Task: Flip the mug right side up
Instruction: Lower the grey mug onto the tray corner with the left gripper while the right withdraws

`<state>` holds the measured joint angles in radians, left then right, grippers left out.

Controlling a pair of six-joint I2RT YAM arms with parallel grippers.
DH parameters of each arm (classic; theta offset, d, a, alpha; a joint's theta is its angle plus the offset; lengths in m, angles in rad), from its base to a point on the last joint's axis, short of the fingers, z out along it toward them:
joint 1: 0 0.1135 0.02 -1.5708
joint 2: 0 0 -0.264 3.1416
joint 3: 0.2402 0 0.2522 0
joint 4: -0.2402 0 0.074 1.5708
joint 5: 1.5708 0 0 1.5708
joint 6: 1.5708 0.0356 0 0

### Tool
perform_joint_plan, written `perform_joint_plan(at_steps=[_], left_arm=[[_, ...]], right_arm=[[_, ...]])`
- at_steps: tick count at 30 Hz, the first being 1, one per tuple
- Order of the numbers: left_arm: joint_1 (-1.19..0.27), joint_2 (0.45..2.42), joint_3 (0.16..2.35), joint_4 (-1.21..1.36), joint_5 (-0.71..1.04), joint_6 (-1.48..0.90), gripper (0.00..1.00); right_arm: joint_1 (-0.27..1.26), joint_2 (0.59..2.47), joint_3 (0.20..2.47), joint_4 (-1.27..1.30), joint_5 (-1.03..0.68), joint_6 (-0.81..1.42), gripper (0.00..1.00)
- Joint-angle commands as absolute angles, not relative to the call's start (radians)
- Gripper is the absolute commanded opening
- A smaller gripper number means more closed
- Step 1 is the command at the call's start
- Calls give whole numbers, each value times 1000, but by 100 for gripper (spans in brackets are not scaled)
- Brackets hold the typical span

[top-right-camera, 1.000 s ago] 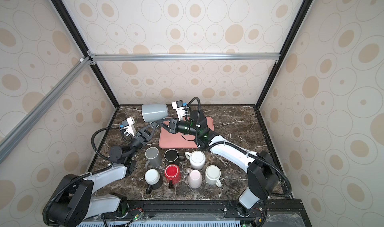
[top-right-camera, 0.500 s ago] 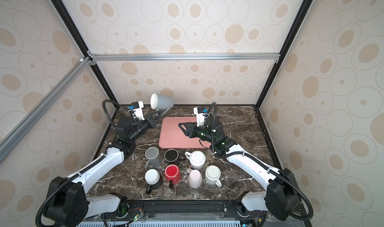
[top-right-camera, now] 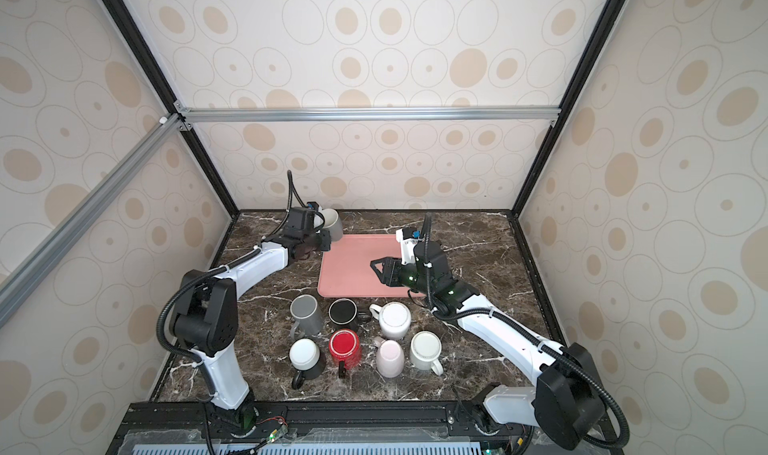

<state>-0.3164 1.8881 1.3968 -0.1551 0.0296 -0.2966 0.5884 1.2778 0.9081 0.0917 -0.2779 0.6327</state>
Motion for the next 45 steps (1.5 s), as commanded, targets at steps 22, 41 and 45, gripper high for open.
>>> perform_joint_plan(at_steps=[22, 41, 45], left_arm=[[-321, 2027, 1589, -220, -15, -221, 0], [-322, 2058, 1572, -219, -53, -230, 29], [-321, 2013, 1555, -207, -62, -237, 44]], right_arm=[[568, 1257, 854, 67, -243, 638, 47], [568, 1258, 854, 58, -248, 645, 54], [567, 1256, 855, 49, -248, 644, 56]])
